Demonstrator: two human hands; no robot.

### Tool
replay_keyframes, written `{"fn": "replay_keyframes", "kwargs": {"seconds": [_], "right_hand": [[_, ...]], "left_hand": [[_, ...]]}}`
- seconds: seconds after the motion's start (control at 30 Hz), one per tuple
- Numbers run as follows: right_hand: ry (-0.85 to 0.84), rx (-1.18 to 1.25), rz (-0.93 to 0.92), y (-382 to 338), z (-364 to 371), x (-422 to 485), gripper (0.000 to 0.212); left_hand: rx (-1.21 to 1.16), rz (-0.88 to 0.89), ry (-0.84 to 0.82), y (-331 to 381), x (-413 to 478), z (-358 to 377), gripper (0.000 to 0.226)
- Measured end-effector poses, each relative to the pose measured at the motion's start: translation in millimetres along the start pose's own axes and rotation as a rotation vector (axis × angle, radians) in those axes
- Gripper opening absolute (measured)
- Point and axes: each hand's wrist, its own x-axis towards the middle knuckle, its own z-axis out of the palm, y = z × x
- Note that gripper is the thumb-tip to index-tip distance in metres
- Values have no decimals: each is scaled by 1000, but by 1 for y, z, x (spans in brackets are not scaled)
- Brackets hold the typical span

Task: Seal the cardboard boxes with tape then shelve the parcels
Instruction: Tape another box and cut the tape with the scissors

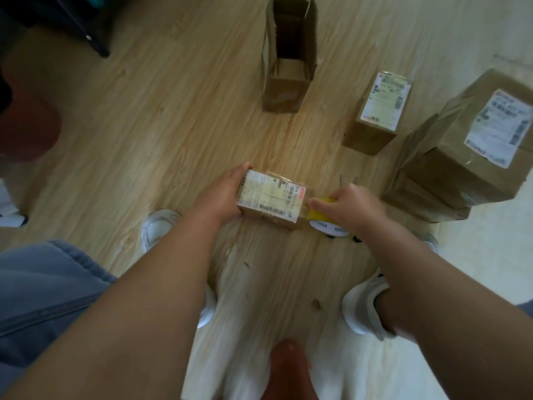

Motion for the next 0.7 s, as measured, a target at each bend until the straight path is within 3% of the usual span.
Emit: {"fn": "replay_keyframes", "kwargs": {"seconds": [0.33,0.53,0.7], "right_hand": [[32,-4,53,1,20,6,61],[60,-26,66,-1,24,6,59],[30,62,81,0,27,7,58]], "left_hand": [[-46,14,21,-6,6,17,101],[451,-31,8,28,1,28,105],[629,226,23,70,-15,56,92]]}}
